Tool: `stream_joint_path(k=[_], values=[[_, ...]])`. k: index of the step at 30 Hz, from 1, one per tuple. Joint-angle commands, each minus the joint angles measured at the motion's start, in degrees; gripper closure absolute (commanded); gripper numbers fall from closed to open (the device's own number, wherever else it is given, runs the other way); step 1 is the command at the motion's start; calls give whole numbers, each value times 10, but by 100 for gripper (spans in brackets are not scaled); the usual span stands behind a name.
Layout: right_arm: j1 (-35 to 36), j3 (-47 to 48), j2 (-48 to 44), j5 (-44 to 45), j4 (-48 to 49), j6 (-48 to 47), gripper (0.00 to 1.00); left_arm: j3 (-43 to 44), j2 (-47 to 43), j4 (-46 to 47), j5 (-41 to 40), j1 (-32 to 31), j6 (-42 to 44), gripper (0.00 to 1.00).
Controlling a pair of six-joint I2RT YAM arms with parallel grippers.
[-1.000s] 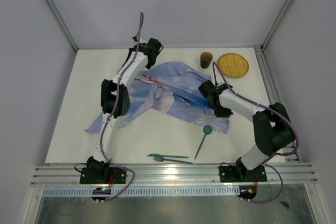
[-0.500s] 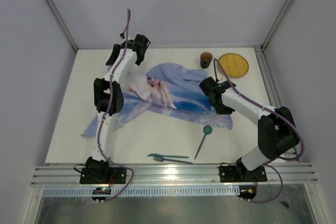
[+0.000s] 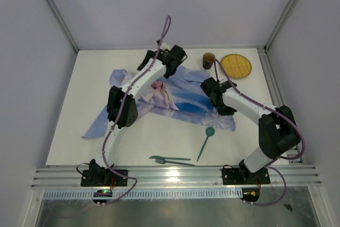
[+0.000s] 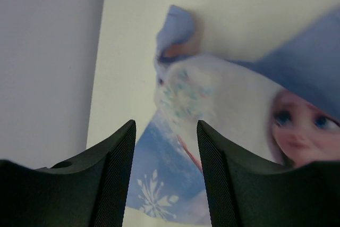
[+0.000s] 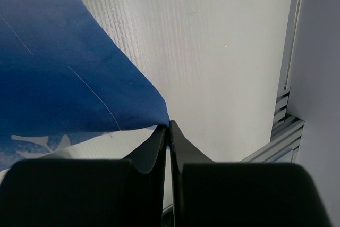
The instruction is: Set the dinner table for one person
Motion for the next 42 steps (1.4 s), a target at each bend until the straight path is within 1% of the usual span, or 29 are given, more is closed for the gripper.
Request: stream_joint_path(k=[1, 4, 9, 13, 20, 23, 25, 27, 31, 35, 38, 39, 40, 42], values=[[-2, 26, 4, 14, 8, -7, 93, -34, -47, -33, 53, -82, -47, 48], [-2, 27, 5, 36, 1, -9, 93, -32, -34, -74, 93, -112, -83, 49], [-4, 31, 4, 71, -19, 5, 93, -37, -11, -103, 125, -129, -112, 51], [-34, 30, -12, 50, -24, 20, 93, -53, -10, -104, 131, -137, -118, 51], [-102, 32, -69, 57, -53, 17, 93, -52, -9, -104, 104, -137, -111, 51], [-129, 37, -90, 66, -58, 2, 93, -46, -5, -104, 89, -137, -105, 51], [-162, 42, -106, 76, -54, -22, 93, -44, 0, -104, 84, -137, -100, 51], [-189, 46, -114, 65, -41, -41, 93, -38, 2, -104, 81, -137, -95, 51], [-208, 53, -110, 65, -39, -66, 93, -24, 14, -107, 65, -136, -86, 50], [-208, 45, -105, 9, -25, -71, 93, -18, 11, -103, 43, -136, -72, 50], [-208, 31, -106, -19, -18, -70, 79, -3, 8, -104, 21, -135, -63, 49], [-208, 28, -109, -22, -13, -70, 67, 9, 8, -104, 10, -134, -62, 48], [-208, 25, -112, -23, -12, -70, 48, 14, 6, -105, 9, -132, -61, 47], [-208, 17, -120, -16, -11, -71, 35, 28, -4, -108, 16, -125, -62, 45]])
